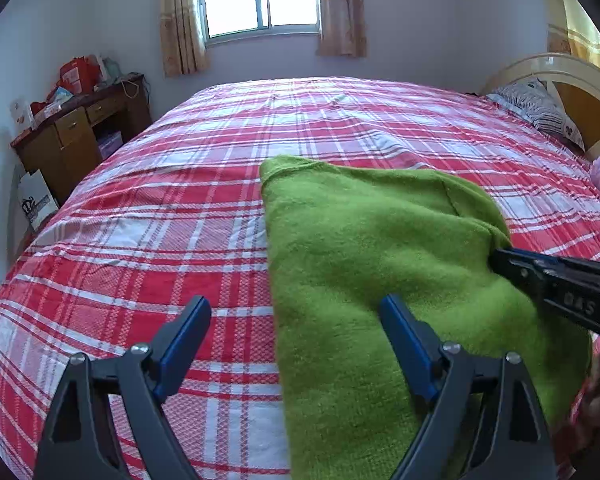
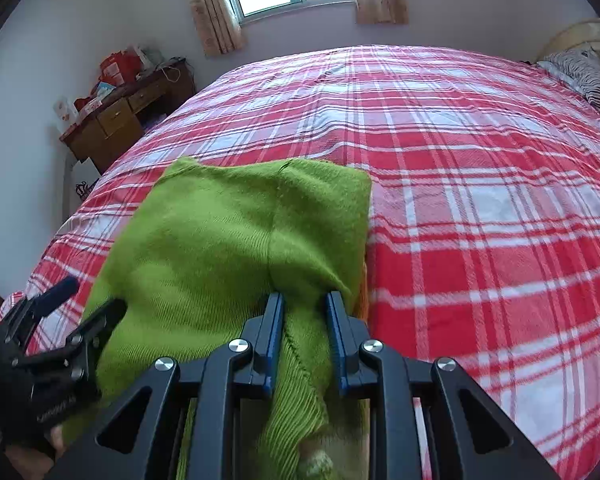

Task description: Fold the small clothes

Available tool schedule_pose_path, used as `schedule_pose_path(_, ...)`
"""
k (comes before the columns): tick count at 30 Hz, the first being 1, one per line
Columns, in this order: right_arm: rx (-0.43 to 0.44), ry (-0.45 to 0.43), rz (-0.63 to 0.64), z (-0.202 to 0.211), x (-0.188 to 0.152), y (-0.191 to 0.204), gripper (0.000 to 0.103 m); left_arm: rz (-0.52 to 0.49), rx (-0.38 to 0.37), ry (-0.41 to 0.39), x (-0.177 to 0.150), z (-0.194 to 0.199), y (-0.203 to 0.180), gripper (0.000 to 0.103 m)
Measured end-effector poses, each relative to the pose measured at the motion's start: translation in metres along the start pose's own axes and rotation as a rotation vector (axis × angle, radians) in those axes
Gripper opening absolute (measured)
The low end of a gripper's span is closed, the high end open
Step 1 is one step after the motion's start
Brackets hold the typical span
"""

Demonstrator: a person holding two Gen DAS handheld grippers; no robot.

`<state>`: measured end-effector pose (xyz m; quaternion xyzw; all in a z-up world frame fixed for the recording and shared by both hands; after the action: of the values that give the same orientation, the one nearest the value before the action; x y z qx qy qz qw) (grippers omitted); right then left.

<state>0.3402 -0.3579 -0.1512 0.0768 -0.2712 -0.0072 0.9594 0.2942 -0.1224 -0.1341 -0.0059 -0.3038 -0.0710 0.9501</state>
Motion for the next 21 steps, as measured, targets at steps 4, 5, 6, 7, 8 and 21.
schedule_pose_path(4,0.007,-0.028,-0.008,-0.007,0.009,-0.005,0.022,-0.012,0.005,-0.001,0.001,-0.004,-0.006,0.090)
schedule_pose_path(5,0.017,-0.030,-0.019,-0.008,0.011,-0.007,0.022,-0.014,0.003,0.002,0.002,-0.007,-0.007,0.090)
schedule_pose_path(6,0.022,-0.031,-0.027,-0.008,0.011,-0.008,0.022,-0.017,-0.005,0.003,0.003,-0.009,-0.007,0.090)
schedule_pose_path(7,0.022,-0.033,-0.031,-0.007,0.010,-0.006,0.022,-0.015,-0.010,0.008,0.004,-0.012,-0.007,0.090)
schedule_pose_path(8,0.023,-0.032,-0.034,-0.006,0.009,-0.006,0.022,-0.015,-0.020,0.017,0.005,-0.015,-0.007,0.090)
schedule_pose_path(21,0.092,-0.040,-0.126,0.043,-0.079,-0.003,0.023,-0.030,-0.037,0.025,0.003,-0.016,-0.005,0.092)
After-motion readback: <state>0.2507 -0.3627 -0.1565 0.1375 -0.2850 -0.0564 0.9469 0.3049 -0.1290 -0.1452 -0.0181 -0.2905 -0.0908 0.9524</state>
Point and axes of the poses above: each gripper's, at about its wrist camera, not at the fingertips, and z roughly against the way its jaws point, y to its left, x to its top, the point moved 6 cm from there along -z, roughly the way its jaws point, and after that the axes turned 12 degrees about y, right-handed, at the moved point
